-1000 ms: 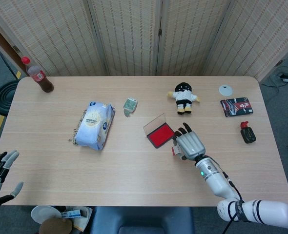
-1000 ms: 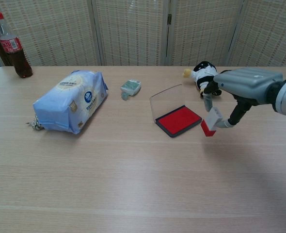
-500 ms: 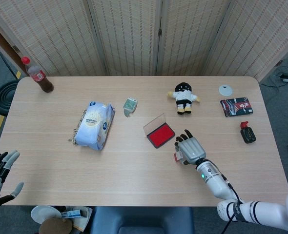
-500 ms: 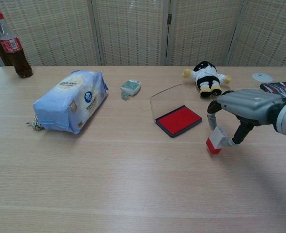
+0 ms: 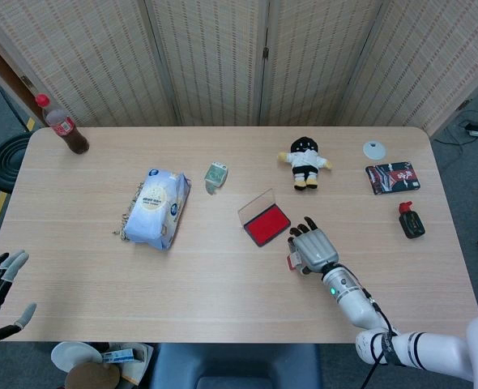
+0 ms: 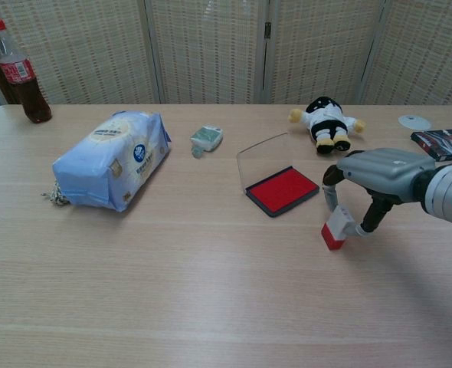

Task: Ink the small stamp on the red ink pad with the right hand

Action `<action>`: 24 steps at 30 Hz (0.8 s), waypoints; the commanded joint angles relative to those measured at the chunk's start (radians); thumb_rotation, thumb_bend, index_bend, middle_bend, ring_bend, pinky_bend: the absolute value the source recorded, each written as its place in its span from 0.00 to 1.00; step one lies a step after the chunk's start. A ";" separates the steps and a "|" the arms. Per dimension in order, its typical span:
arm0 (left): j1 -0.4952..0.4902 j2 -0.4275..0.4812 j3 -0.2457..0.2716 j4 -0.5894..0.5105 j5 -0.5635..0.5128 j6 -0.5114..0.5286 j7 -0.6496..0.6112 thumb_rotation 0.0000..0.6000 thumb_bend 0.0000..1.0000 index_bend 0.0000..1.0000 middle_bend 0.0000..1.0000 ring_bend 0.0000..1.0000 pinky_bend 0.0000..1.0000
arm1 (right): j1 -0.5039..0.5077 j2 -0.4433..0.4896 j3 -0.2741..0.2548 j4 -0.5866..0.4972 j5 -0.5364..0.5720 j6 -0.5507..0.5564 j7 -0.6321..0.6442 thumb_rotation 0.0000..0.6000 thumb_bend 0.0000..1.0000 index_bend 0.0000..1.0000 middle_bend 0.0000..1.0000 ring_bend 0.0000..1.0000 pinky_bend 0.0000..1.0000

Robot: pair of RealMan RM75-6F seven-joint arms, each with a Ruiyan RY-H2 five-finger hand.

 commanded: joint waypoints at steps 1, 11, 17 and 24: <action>0.001 0.000 0.000 0.000 0.001 0.001 0.000 1.00 0.34 0.00 0.00 0.00 0.03 | 0.004 -0.002 0.001 0.001 0.010 -0.005 -0.009 1.00 0.29 0.62 0.20 0.14 0.00; 0.004 0.003 -0.002 0.005 0.001 0.010 -0.013 1.00 0.34 0.00 0.00 0.00 0.03 | 0.021 0.006 0.006 -0.014 0.045 -0.037 -0.022 1.00 0.26 0.37 0.15 0.11 0.00; 0.005 0.003 -0.004 0.004 -0.001 0.011 -0.014 1.00 0.34 0.00 0.00 0.00 0.03 | 0.036 0.044 -0.003 -0.051 0.072 -0.066 -0.034 1.00 0.23 0.07 0.09 0.07 0.00; 0.004 0.003 -0.004 0.005 -0.001 0.008 -0.012 1.00 0.34 0.00 0.00 0.00 0.03 | 0.050 0.094 -0.007 -0.109 0.092 -0.081 -0.030 1.00 0.20 0.00 0.04 0.04 0.00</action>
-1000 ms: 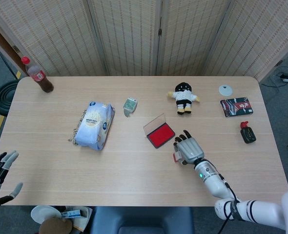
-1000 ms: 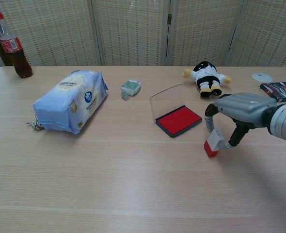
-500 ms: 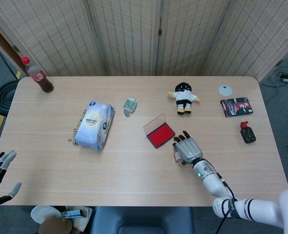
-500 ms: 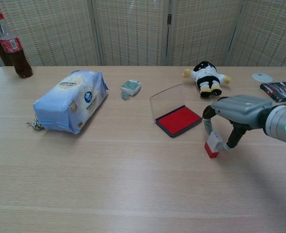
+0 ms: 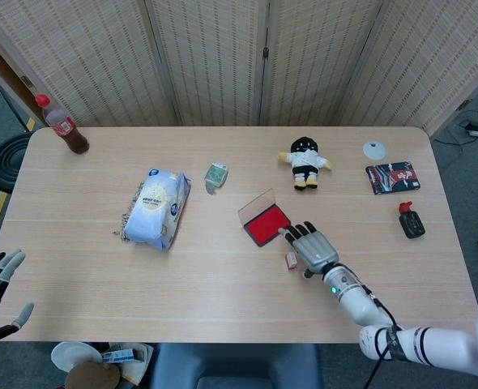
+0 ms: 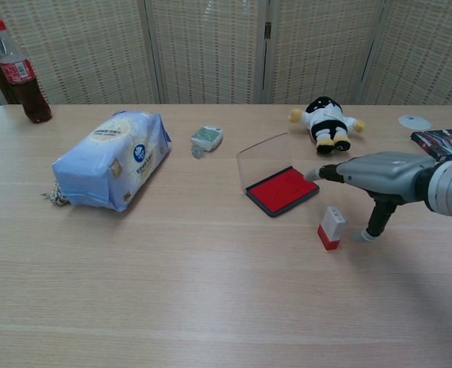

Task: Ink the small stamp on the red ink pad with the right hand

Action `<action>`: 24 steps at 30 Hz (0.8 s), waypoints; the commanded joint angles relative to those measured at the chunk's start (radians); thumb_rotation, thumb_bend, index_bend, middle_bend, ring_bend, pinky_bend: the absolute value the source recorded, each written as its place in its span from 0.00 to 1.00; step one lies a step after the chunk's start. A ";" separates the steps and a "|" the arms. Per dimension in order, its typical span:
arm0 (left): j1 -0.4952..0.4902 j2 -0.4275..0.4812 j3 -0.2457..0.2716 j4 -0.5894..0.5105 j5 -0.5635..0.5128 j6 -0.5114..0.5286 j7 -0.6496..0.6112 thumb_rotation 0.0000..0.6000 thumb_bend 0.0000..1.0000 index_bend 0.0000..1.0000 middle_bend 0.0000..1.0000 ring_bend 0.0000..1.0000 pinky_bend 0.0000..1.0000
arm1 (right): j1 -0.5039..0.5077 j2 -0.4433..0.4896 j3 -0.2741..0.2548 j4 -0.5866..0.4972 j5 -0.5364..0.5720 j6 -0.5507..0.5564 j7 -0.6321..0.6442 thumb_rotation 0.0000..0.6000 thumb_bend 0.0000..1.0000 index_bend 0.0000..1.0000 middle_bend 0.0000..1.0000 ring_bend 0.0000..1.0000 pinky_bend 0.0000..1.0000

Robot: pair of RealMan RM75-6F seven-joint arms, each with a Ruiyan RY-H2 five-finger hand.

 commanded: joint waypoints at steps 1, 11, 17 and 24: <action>0.000 0.000 0.000 0.001 0.000 -0.001 -0.001 1.00 0.34 0.00 0.00 0.00 0.03 | 0.003 0.026 0.001 -0.034 -0.007 0.008 0.008 1.00 0.20 0.00 0.04 0.04 0.00; -0.005 -0.005 -0.001 -0.003 -0.004 -0.016 0.023 1.00 0.34 0.00 0.00 0.00 0.03 | -0.136 0.144 -0.044 -0.157 -0.287 0.240 0.143 1.00 0.18 0.00 0.00 0.01 0.00; -0.017 -0.010 -0.004 -0.013 -0.023 -0.053 0.056 1.00 0.34 0.00 0.00 0.00 0.03 | -0.312 0.164 -0.137 -0.062 -0.475 0.499 0.180 1.00 0.17 0.00 0.00 0.00 0.00; -0.030 -0.017 -0.015 -0.024 -0.055 -0.086 0.087 1.00 0.34 0.00 0.00 0.00 0.03 | -0.477 0.189 -0.173 0.069 -0.526 0.674 0.299 1.00 0.16 0.00 0.00 0.00 0.00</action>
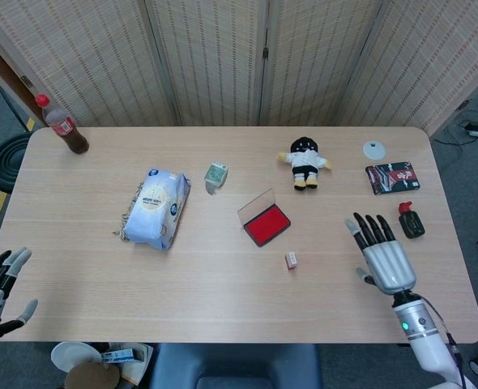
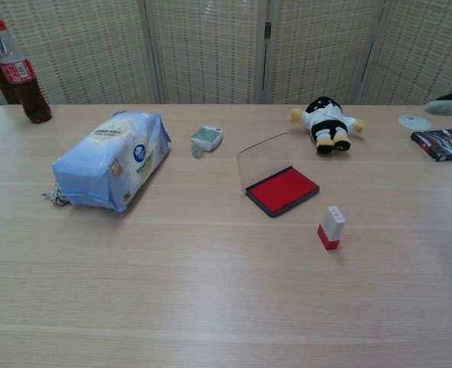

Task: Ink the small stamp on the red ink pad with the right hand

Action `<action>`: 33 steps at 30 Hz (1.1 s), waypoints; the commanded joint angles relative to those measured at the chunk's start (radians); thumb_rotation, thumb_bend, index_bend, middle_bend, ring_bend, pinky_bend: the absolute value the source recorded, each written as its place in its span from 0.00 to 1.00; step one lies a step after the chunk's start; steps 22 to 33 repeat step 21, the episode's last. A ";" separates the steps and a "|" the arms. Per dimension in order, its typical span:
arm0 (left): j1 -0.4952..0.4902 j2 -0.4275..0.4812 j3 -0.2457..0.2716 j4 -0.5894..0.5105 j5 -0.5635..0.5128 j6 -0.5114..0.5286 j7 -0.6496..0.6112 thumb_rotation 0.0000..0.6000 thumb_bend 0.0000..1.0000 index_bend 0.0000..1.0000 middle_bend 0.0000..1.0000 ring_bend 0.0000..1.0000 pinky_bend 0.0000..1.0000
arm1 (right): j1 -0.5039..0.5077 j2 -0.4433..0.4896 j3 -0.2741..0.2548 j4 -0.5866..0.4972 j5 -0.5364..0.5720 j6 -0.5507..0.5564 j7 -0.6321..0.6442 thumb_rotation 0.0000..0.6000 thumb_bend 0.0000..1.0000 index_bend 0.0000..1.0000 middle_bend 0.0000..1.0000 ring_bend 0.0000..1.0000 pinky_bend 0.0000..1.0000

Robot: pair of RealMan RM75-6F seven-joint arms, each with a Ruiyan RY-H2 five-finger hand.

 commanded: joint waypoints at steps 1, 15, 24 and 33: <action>-0.004 -0.006 -0.002 -0.003 0.004 -0.003 0.014 1.00 0.34 0.00 0.00 0.00 0.03 | -0.100 0.036 -0.033 0.072 -0.038 0.079 0.103 1.00 0.15 0.00 0.00 0.00 0.00; -0.054 -0.044 -0.003 -0.003 0.004 -0.090 0.092 1.00 0.34 0.00 0.00 0.00 0.03 | -0.189 0.082 0.005 0.097 -0.054 0.093 0.186 1.00 0.13 0.00 0.00 0.00 0.00; -0.064 -0.054 0.002 -0.012 0.006 -0.106 0.125 1.00 0.34 0.00 0.00 0.00 0.03 | -0.206 0.091 0.029 0.094 -0.059 0.092 0.193 1.00 0.13 0.00 0.00 0.00 0.00; -0.064 -0.054 0.002 -0.012 0.006 -0.106 0.125 1.00 0.34 0.00 0.00 0.00 0.03 | -0.206 0.091 0.029 0.094 -0.059 0.092 0.193 1.00 0.13 0.00 0.00 0.00 0.00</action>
